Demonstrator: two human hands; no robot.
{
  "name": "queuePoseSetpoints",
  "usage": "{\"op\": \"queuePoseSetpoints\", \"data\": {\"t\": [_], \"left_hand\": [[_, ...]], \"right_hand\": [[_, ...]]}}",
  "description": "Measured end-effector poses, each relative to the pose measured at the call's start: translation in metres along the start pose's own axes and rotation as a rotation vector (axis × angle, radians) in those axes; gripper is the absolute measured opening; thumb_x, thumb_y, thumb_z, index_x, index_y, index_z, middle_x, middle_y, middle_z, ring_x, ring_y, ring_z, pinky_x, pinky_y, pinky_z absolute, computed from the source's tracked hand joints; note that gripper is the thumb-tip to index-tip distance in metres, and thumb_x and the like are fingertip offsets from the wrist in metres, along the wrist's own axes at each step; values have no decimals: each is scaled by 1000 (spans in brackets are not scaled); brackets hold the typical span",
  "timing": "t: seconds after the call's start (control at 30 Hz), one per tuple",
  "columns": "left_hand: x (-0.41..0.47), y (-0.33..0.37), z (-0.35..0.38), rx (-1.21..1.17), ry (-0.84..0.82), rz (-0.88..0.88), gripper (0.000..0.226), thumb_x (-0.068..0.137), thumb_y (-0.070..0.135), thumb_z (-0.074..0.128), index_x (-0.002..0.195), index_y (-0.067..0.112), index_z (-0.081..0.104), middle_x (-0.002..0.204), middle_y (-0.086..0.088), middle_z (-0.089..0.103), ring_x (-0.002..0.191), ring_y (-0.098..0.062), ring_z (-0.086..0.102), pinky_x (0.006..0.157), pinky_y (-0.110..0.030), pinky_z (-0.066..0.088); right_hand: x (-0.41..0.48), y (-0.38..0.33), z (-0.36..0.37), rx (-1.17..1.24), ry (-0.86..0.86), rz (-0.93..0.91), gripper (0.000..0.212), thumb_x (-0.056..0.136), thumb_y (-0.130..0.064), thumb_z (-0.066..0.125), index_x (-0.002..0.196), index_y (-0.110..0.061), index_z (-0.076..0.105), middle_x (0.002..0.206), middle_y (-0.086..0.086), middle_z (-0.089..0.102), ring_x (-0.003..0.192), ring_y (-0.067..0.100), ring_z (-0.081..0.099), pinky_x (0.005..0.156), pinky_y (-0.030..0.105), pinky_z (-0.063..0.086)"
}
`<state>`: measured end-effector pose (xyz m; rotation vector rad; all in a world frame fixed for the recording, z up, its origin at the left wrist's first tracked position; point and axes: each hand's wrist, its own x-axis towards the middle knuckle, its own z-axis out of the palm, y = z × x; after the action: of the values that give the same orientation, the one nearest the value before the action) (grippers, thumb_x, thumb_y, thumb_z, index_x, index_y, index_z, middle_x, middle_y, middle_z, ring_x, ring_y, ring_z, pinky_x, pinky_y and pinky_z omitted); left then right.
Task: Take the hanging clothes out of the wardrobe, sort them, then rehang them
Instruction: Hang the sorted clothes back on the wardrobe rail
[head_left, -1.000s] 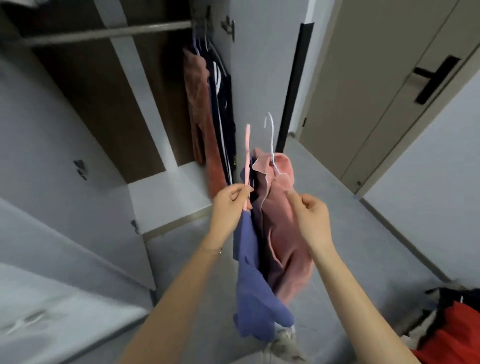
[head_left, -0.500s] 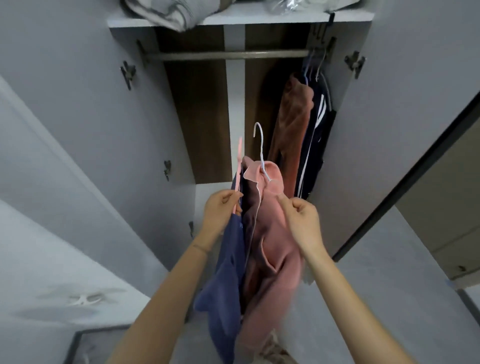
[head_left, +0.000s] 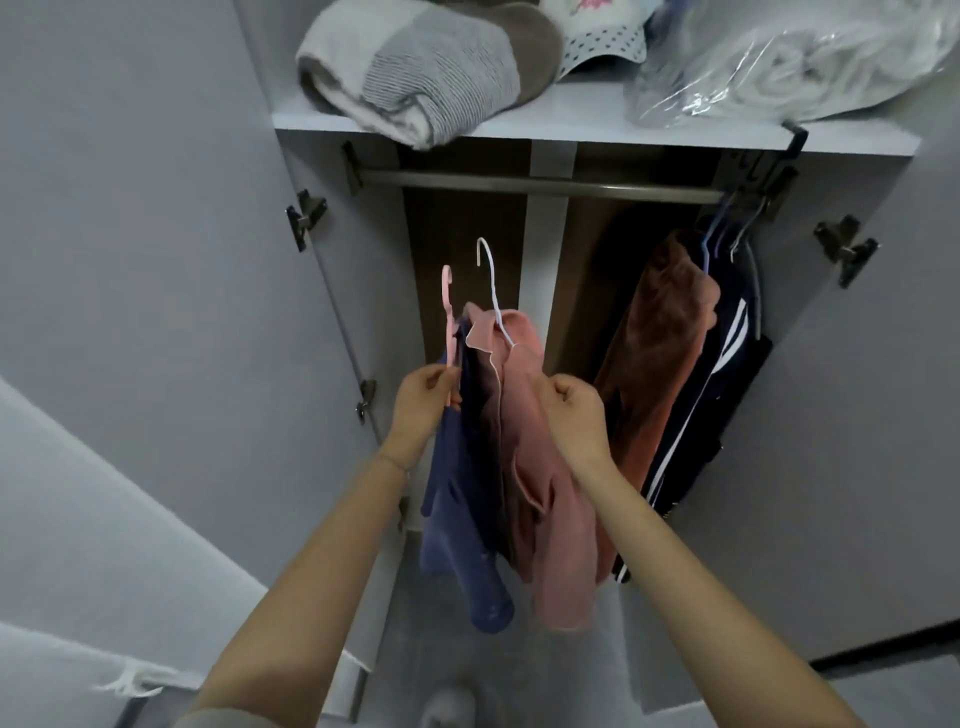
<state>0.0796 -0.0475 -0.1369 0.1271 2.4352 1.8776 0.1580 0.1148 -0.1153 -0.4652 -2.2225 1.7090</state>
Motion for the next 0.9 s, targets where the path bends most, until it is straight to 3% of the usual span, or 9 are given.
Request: {"op": "queuePoseSetpoints", "data": {"t": [0.1,0.23,0.3,0.43,0.57,0.63,0.73,0.9], "left_hand": [[46,0,-1,-32,7,-40,27,101,18,51,95,-4,67,67,-4,59,58,-9,54,59,-15,46],[105,-1,-6,-29,-3,-51,22,101,21,52,89,10,66,67,1,60,51,1,55,52,-11,43],[131,-3,-9,-51,6,-54,20,101,20,52,94,9,67,69,1,60,56,-4,55,52,-10,42],[182,3,-19,-82,-9,-41,24,102,20,48,108,3,65,78,0,60,69,-8,54,64,-16,44],[235,13,-28,-83,20,-25,25,102,13,47,110,-3,64,82,-9,58,71,-14,51,72,-25,43],[261,17,-32,-85,53,-2,21,102,9,47,104,-3,64,74,-8,54,65,-13,47,65,-19,41],[297,22,-38,-88,85,21,28,101,4,46,76,8,59,60,-2,52,55,-8,44,55,-15,38],[342,9,-44,-98,108,-35,38,100,2,45,66,16,54,39,11,52,40,1,45,54,-19,39]], "right_hand": [[40,-1,10,-28,-10,-30,47,97,-27,57,55,-14,40,49,-5,33,50,9,33,52,23,30],[85,5,25,-41,10,-68,52,97,-27,58,52,-19,33,40,-10,28,42,6,29,45,16,25],[105,8,34,-37,33,-98,51,97,-27,59,53,-17,33,43,-10,27,43,6,28,45,16,26],[144,5,50,-19,61,-124,49,97,-26,58,55,-15,37,44,-11,29,42,5,30,45,14,27],[182,-4,64,-18,87,-153,49,97,-29,58,57,-7,40,50,2,32,46,7,29,47,19,28],[197,-8,71,-20,97,-166,54,97,-31,59,58,2,40,53,9,33,49,12,30,49,23,28],[215,-11,79,-18,110,-184,57,96,-33,59,60,7,41,54,10,35,49,12,31,49,23,29],[235,-15,89,-45,129,-228,54,96,-32,60,56,-4,37,52,5,29,49,8,27,48,20,25]]}}
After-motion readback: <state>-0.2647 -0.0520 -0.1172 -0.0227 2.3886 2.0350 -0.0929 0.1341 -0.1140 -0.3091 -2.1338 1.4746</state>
